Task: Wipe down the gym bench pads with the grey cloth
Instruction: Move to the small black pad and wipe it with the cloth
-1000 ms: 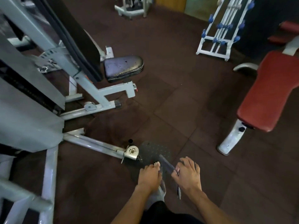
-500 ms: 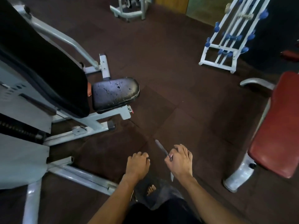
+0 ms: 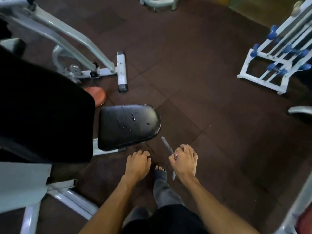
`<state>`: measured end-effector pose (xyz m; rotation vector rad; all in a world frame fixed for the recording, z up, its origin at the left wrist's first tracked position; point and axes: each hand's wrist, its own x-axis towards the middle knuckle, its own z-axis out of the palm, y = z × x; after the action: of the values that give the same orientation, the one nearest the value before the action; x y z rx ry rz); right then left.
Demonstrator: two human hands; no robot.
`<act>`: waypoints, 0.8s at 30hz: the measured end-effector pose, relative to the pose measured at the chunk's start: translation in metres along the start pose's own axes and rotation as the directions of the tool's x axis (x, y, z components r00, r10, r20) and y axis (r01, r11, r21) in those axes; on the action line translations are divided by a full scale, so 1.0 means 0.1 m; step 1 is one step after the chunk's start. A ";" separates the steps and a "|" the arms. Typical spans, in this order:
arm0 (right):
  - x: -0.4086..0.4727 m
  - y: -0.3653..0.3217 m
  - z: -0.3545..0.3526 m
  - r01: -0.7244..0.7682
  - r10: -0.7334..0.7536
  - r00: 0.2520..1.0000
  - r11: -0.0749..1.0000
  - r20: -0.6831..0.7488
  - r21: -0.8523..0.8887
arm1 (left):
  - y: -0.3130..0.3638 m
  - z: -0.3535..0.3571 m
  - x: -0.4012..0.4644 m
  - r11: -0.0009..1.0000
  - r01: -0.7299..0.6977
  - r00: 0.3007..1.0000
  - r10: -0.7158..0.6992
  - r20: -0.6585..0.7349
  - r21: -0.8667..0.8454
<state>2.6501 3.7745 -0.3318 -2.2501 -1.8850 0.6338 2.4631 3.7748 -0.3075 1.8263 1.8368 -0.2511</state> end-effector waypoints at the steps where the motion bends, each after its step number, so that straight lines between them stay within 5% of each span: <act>1: 0.20 -0.05 -0.02 -0.007 0.007 1.000 1.000 0.002 -0.002 | -0.02 -0.09 0.16 1.000 0.001 1.000 -0.001 -0.004 0.007; 9: 1.22 -0.63 -0.07 0.092 -0.093 0.987 0.996 -0.128 -0.017 | -0.33 -0.61 0.99 0.998 0.038 0.997 -0.041 -0.066 -0.049; 15: 1.42 -1.34 0.63 0.255 -0.254 0.967 0.963 0.022 -0.083 | -0.89 -0.56 1.20 0.993 0.062 0.992 -0.073 -0.106 -0.100; 19: 1.33 -1.53 1.27 0.242 -0.231 0.954 0.970 0.191 -0.032 | -1.37 -0.33 1.32 0.991 0.040 0.992 -0.056 -0.115 -0.131; 24: 1.28 -1.37 1.49 0.207 -0.205 0.978 0.974 0.024 -0.087 | -1.72 -0.05 1.49 0.985 -0.039 0.957 -0.013 -0.291 -0.170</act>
<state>2.4819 3.9025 -0.4449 -2.0653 -2.1577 0.5461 2.3037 3.8957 -0.4159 1.8271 1.9701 0.1903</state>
